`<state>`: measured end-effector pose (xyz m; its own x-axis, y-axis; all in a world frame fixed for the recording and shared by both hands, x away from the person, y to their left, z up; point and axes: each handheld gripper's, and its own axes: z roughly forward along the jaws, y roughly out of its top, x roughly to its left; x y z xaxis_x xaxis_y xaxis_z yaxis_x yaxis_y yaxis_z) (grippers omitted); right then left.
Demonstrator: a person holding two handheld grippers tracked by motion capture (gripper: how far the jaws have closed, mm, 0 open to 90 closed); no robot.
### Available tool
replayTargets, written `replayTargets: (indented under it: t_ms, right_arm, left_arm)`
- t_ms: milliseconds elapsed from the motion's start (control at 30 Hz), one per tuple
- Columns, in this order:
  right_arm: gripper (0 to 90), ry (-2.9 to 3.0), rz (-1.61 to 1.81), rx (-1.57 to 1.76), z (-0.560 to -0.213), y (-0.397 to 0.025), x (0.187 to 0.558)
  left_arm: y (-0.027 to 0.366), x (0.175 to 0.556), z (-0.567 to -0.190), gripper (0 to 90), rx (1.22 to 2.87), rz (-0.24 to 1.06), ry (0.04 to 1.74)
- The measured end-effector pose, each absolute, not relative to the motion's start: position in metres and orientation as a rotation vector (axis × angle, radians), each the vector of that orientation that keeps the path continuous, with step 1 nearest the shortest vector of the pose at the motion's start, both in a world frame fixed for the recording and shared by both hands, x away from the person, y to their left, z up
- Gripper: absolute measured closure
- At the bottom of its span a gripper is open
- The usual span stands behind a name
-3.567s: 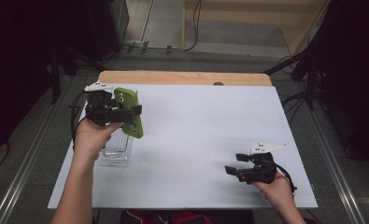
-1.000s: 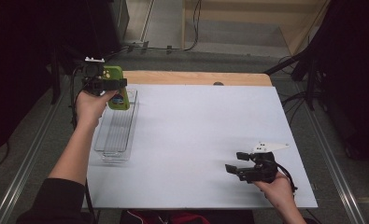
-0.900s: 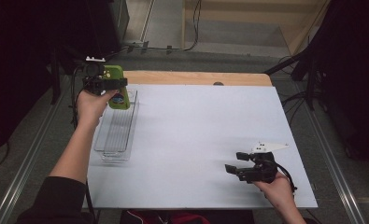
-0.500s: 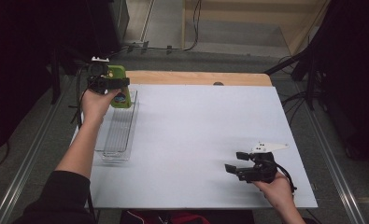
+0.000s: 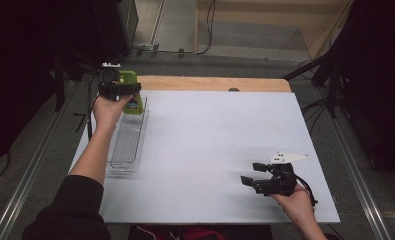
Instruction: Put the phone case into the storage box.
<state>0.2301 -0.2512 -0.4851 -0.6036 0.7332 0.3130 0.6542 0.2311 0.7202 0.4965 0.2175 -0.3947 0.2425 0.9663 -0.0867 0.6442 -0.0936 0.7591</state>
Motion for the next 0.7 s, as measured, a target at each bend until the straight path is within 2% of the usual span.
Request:
replayTargets:
  t_ms: [167, 700]
  right_arm:
    - [22.9, 2.397, 1.329, 1.348, -0.486, -0.250, 0.230]
    - [22.9, 2.405, 1.328, 1.352, -0.487, -0.250, 0.231]
  left_arm:
    - [0.218, 0.501, -0.402, 15.6, 1.834, 0.617, 1.490]
    - [0.221, 0.512, -0.417, 15.3, 1.814, 0.599, 1.514]
